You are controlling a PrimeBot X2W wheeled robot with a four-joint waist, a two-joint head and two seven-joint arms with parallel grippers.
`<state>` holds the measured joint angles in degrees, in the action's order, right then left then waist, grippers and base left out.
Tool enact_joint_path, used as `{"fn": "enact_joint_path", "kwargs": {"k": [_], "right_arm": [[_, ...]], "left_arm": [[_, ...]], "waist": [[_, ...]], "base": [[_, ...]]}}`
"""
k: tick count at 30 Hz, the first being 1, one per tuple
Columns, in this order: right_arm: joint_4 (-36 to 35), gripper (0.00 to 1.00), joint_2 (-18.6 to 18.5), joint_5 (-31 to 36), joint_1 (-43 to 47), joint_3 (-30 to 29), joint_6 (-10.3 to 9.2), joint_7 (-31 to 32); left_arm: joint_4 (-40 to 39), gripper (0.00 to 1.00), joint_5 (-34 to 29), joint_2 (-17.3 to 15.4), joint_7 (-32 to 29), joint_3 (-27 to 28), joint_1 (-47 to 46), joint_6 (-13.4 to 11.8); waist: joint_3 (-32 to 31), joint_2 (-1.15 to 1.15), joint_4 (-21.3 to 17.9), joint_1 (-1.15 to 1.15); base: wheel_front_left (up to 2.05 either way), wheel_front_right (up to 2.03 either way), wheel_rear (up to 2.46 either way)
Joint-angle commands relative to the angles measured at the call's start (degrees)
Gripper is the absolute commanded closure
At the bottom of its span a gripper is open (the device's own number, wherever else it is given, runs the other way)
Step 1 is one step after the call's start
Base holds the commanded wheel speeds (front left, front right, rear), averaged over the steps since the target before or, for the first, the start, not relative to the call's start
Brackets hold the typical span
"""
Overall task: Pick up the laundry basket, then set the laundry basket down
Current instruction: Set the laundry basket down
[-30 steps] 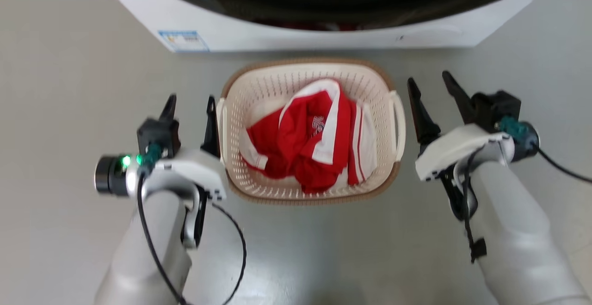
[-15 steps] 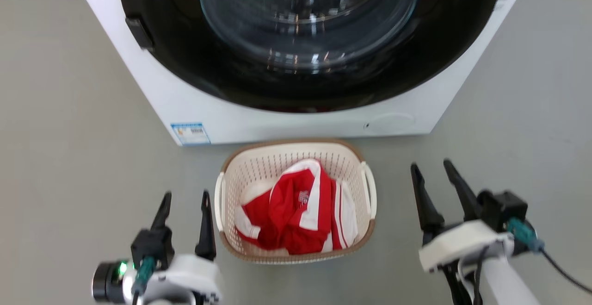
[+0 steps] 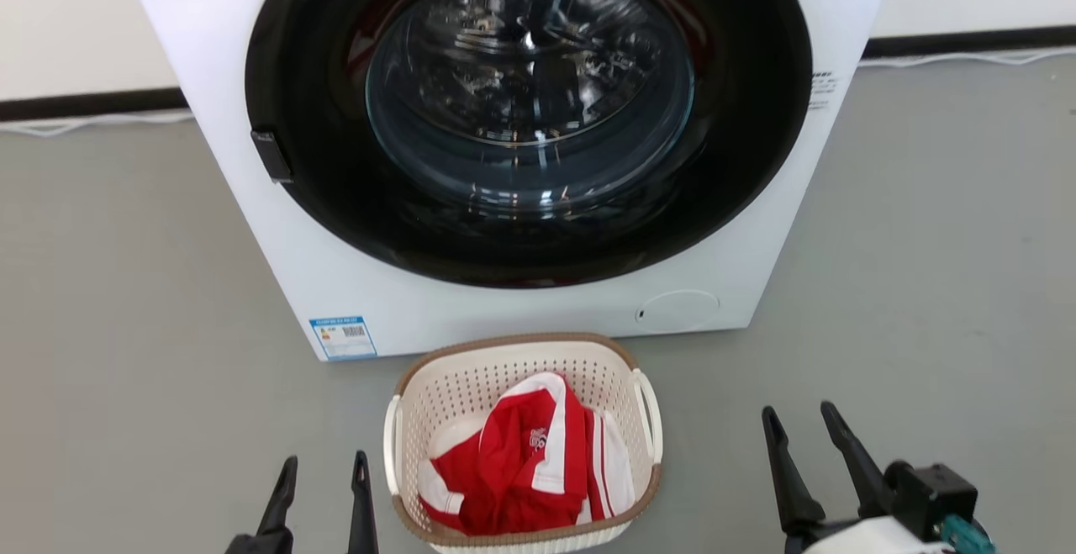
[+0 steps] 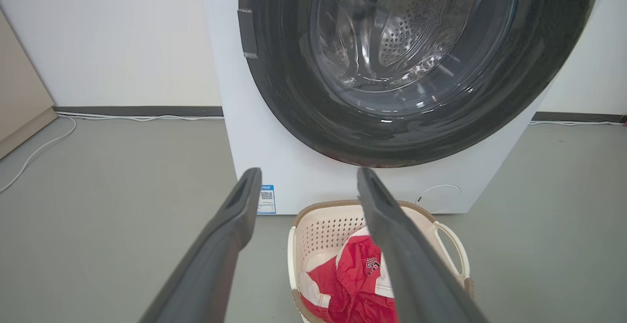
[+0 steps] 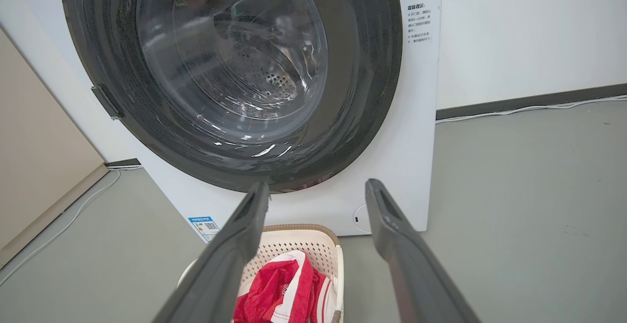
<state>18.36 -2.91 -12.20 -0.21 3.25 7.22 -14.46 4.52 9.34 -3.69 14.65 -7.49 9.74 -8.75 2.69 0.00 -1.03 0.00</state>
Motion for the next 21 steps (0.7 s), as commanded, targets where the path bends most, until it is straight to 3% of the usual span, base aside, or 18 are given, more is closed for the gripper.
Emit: {"fn": "enact_joint_path", "kwargs": {"k": [1, 21], "right_arm": [[-1.87, 0.0, 0.03, -0.36, -0.31, 1.01, 0.26, -0.53], [-4.58, 0.0, 0.03, -1.1, 3.92, -0.75, 0.26, -0.53]], "left_arm": [[-1.93, 0.0, -0.75, 0.2, 0.35, 1.85, -0.71, 0.24], [-3.44, 0.0, -2.82, 0.39, 0.35, 3.04, 3.21, 1.67]], "waist": [[-0.87, 0.0, -0.29, 0.0], [-4.44, 0.0, -0.73, 0.0]], "base": [[0.0, 0.0, 0.0], [0.0, 0.0, 0.0]]}}
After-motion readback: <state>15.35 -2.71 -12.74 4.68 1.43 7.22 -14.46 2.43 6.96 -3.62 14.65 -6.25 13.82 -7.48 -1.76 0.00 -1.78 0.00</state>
